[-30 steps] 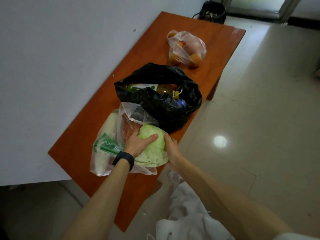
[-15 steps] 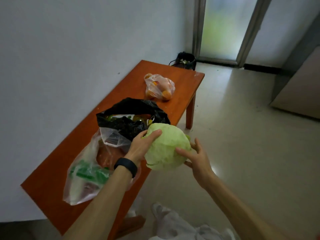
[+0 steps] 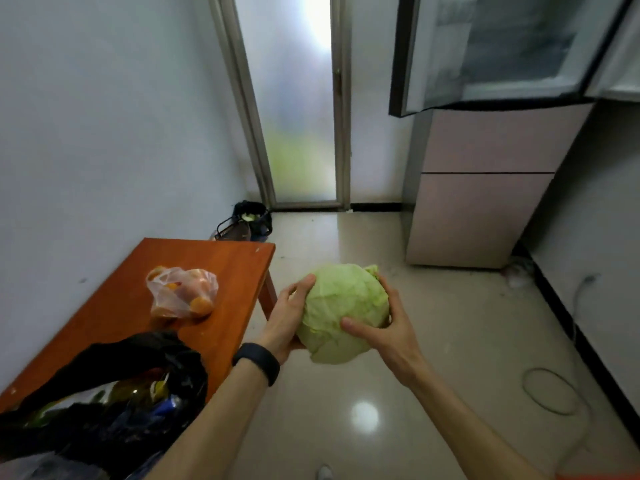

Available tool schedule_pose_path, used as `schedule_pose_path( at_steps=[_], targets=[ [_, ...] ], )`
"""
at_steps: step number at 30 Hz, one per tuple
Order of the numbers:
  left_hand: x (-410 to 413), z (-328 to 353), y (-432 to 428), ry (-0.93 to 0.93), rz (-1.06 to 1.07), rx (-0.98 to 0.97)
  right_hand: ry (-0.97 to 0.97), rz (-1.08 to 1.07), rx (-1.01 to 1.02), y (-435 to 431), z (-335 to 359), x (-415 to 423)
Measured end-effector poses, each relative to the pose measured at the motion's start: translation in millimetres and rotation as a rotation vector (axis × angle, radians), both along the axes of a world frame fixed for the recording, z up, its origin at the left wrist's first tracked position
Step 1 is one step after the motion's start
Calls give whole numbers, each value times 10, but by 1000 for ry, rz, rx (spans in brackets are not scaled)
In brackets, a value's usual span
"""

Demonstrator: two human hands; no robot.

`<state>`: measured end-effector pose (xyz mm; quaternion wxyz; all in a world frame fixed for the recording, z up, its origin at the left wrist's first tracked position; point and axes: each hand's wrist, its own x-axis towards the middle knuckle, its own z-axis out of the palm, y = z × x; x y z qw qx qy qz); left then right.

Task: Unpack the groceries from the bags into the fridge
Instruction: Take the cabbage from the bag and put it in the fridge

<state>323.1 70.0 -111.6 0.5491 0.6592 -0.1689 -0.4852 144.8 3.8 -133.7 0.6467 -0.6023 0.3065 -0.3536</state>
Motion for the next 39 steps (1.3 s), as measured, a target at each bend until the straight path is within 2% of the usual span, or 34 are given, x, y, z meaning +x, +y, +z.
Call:
schedule_pose_path(
  at_steps=[5,10,18,27,39],
  targets=[
    [-192,94,-996,-341,-105,-193,-54,-180,0,-885,115,-130],
    [-294,-32,-2074,-540,-305,-269,10,-245,-51,-1951,120,-224],
    [-334,145,-4032,-423,-429,-354,83,-433,-87,-3640,364,-341],
    [-817,732,-6002,-309,-593,-545,115,-603,-229,-5336,908,-915],
    [-1739,1704,-8654,-321,-516,-730,70,-616,-413,-8059,1738,-1819]
  ],
)
